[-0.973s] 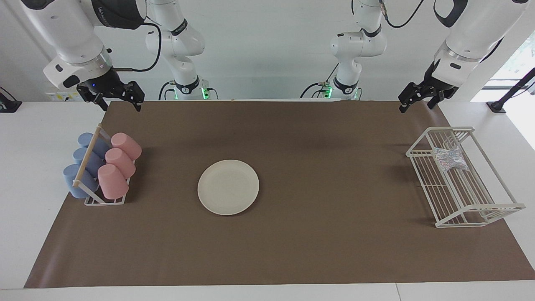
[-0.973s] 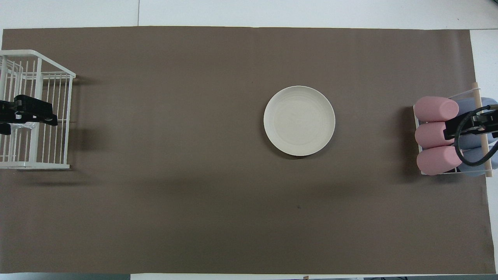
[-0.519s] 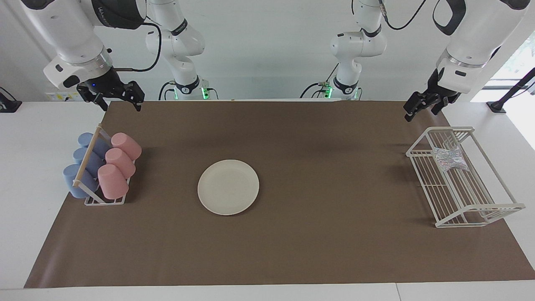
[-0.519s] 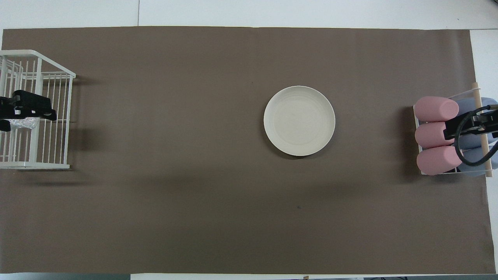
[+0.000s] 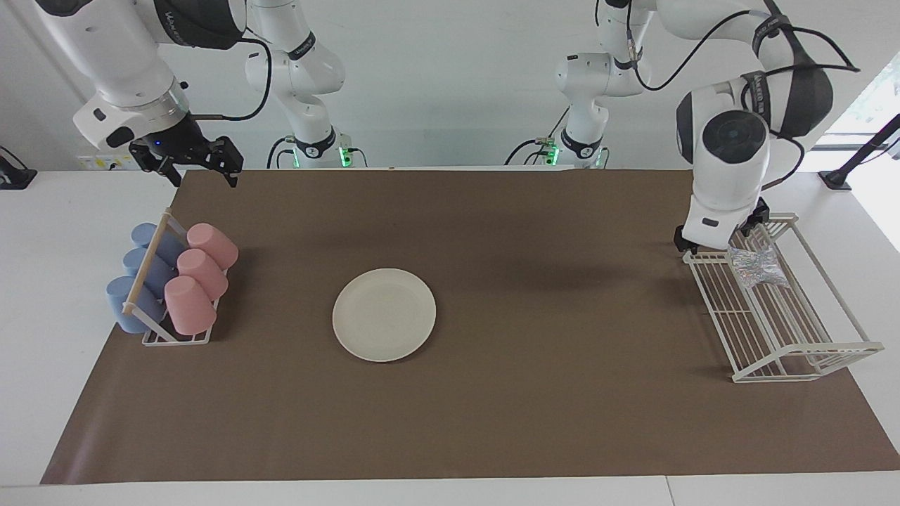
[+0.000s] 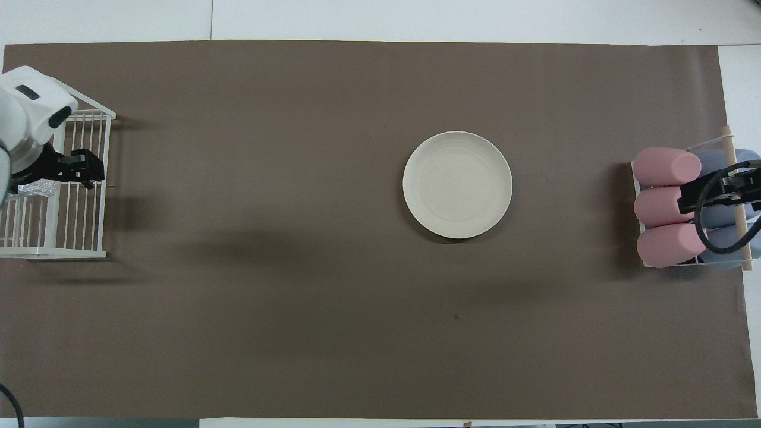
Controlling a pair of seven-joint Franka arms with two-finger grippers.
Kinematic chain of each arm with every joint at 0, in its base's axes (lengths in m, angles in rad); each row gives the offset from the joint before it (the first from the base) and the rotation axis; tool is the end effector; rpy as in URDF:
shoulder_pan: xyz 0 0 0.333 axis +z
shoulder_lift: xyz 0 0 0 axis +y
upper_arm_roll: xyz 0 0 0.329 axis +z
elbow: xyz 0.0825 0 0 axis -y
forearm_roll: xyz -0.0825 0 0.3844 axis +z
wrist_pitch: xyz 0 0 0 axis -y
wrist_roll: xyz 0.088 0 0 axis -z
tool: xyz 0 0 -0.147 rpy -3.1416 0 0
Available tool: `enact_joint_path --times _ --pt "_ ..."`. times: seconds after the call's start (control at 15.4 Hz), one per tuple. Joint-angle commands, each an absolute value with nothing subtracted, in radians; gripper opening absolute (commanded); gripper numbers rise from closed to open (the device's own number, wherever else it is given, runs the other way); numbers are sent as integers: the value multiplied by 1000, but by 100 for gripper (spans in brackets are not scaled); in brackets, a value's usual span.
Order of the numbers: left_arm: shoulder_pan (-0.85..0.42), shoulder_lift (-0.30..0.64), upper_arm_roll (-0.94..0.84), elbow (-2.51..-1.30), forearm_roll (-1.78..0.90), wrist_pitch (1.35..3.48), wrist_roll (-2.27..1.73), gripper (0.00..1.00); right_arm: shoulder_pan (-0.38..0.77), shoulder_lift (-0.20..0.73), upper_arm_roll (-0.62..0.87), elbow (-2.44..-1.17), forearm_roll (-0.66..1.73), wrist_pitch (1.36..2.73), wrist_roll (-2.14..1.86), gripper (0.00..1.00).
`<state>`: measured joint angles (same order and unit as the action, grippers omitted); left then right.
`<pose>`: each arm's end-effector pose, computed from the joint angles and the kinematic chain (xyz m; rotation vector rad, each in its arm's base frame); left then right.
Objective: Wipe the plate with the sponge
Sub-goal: 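Reach the left gripper into the wire rack and grasp the wrapped sponge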
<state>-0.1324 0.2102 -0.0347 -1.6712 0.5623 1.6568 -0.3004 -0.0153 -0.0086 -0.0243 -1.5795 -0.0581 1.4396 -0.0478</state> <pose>0.6042 -0.0255 0.4556 -2.5586 -0.0243 0.1133 0.5313 -0.0302 0.5882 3.0827 0.0068 -0.2064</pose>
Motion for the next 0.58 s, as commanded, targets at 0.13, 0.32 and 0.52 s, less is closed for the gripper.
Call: enact_joint_path --times 0.13,0.32,0.52 --pt "-166 303 -21 -1677 816 1646 -314 100 -26 -29 -20 -1603 -48 1440 -74 100" --pt "-164 370 -23 -1669 932 1625 -336 100 -28 -29 -20 -1603 -48 1440 -74 100" --pt "-156 373 -23 -1669 934 1624 -341 100 -26 -29 -20 -1603 -46 1440 -74 100"
